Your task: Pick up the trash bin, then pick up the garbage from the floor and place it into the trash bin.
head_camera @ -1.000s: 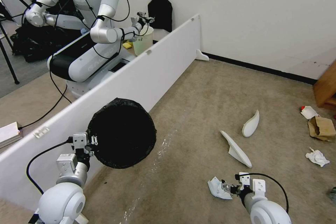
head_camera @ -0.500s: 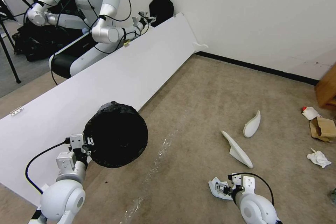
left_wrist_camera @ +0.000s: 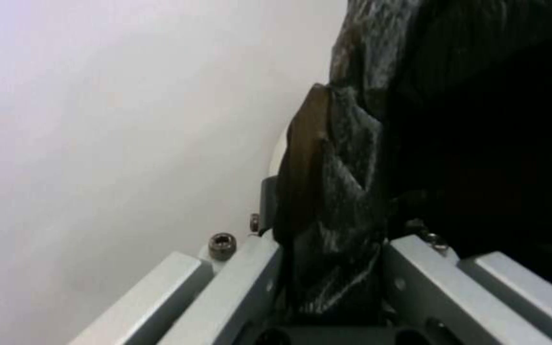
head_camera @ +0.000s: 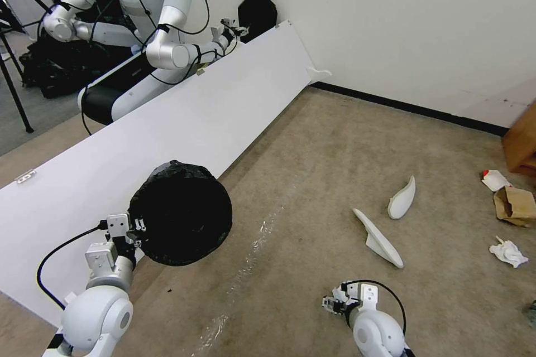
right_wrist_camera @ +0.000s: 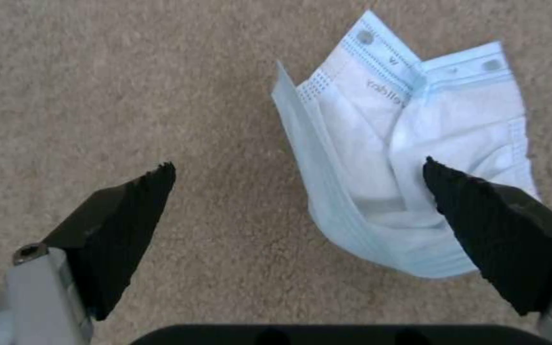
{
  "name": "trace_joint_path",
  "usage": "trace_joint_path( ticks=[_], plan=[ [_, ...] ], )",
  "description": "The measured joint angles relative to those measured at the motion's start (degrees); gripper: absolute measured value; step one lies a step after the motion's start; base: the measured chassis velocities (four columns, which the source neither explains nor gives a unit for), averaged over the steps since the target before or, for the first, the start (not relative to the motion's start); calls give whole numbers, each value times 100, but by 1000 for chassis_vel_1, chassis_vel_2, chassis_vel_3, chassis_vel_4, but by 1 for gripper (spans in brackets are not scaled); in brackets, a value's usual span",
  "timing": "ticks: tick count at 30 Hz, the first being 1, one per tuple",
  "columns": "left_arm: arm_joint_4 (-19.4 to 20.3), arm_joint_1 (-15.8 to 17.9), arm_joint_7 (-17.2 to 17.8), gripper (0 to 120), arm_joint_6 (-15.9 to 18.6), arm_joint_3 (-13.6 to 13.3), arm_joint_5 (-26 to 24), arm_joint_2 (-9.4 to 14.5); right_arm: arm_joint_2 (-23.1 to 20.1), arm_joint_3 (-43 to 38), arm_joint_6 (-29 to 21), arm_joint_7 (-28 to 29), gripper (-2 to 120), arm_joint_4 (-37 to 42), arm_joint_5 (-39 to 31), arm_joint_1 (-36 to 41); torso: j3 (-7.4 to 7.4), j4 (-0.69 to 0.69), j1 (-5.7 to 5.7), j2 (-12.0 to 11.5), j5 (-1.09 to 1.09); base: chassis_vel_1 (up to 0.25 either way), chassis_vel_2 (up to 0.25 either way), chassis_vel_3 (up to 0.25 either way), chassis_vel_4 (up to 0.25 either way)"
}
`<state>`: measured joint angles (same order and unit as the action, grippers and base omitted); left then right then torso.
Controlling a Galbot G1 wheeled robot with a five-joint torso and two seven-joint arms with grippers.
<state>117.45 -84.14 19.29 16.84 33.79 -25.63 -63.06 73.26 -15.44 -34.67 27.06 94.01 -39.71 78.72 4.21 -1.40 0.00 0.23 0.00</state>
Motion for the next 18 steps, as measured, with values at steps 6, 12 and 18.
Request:
trace_joint_path(
  ticks=[6, 12, 18],
  plan=[
    [-1, -4, 1, 0, 0, 9, -5, 5, 43, -64, 119, -175, 98, -152, 271, 3, 0, 0, 0, 0, 0, 0, 0, 0, 0],
    [-7, 0, 4, 0, 0, 7, -3, -3, 14, -159, 207, -279, 98, -213, 430, 24, 0, 0, 0, 0, 0, 0, 0, 0, 0],
    [-6, -2, 9, 0, 0, 2, 3, -11, 17, -162, 275, -374, 98, -428, 583, -20, 0, 0, 0, 0, 0, 0, 0, 0, 0]
  ],
)
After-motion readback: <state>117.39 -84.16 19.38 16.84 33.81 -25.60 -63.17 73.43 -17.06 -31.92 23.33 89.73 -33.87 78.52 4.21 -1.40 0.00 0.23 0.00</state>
